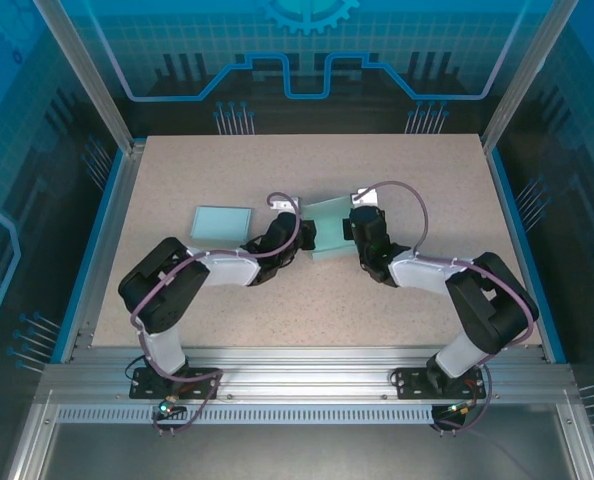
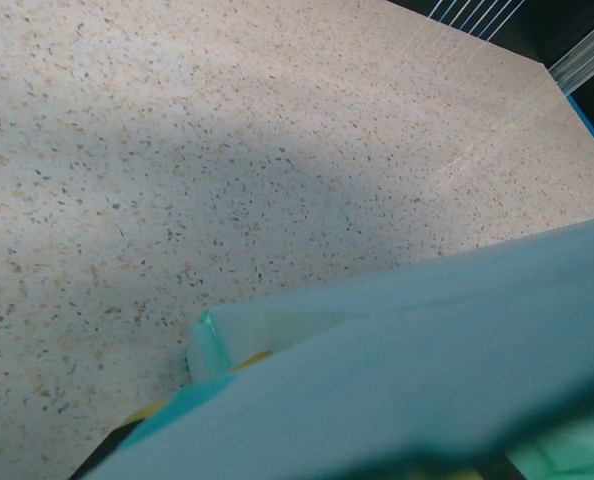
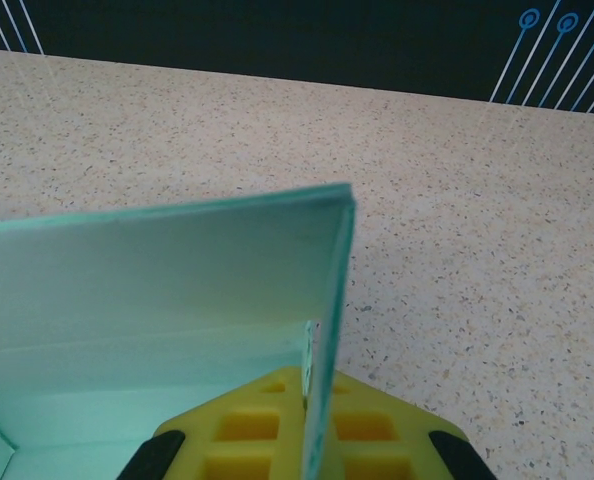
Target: Fold the paper box
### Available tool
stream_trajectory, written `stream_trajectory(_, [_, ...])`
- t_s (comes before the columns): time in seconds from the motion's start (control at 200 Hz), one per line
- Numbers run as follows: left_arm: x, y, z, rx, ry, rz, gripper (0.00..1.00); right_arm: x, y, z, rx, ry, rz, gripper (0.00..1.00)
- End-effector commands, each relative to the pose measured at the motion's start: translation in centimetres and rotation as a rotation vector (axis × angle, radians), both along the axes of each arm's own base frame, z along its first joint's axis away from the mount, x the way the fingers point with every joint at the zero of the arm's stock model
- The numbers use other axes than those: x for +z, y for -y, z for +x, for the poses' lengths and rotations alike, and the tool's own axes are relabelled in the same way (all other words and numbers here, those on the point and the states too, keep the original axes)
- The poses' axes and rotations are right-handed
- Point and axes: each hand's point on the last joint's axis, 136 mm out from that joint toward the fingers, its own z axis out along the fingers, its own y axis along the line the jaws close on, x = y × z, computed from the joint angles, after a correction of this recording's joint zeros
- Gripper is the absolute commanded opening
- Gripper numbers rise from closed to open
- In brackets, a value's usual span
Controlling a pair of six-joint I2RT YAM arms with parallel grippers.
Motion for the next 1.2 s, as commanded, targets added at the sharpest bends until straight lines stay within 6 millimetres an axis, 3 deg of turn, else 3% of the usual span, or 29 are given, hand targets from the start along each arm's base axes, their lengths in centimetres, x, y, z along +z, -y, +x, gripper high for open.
stream_trajectory(0.0, [0.3, 7.1, -4.3, -0.269, -0.033, -0.153, 0.14, -2.5, -6.5, -3.4, 0.271, -0.1, 0.07, 0.0])
stream_trajectory(0.255, [-1.1, 6.0, -5.3, -0.263, -0.052, -0.116, 0.14, -3.0, -5.7, -4.2, 0.252, -0.109, 0.073, 0.0])
stream_trajectory(0.35, [-1.1, 5.2, -5.9, -0.268, -0.038, -0.09, 0.22, -3.6, -4.9, -4.8, 0.229, -0.114, 0.072, 0.0])
stream_trajectory(0.445, [-0.9, 4.6, -6.5, -0.28, -0.021, -0.079, 0.27, -4.6, -4.0, -5.5, 0.206, -0.128, 0.066, 0.0])
stream_trajectory(0.705, [-1.1, 3.8, -8.0, -0.294, -0.004, -0.14, 0.28, -7.2, -2.5, -6.9, 0.167, -0.162, 0.062, 0.0])
stream_trajectory(1.05, [-1.0, 0.9, -10.1, -0.28, 0.021, -0.087, 0.6, -7.3, -1.5, -7.5, 0.131, -0.159, 0.034, 0.0])
stream_trajectory(1.196, [-1.2, -0.6, -11.2, -0.277, 0.027, -0.06, 0.8, -7.6, -1.2, -7.5, 0.121, -0.162, 0.026, 0.0])
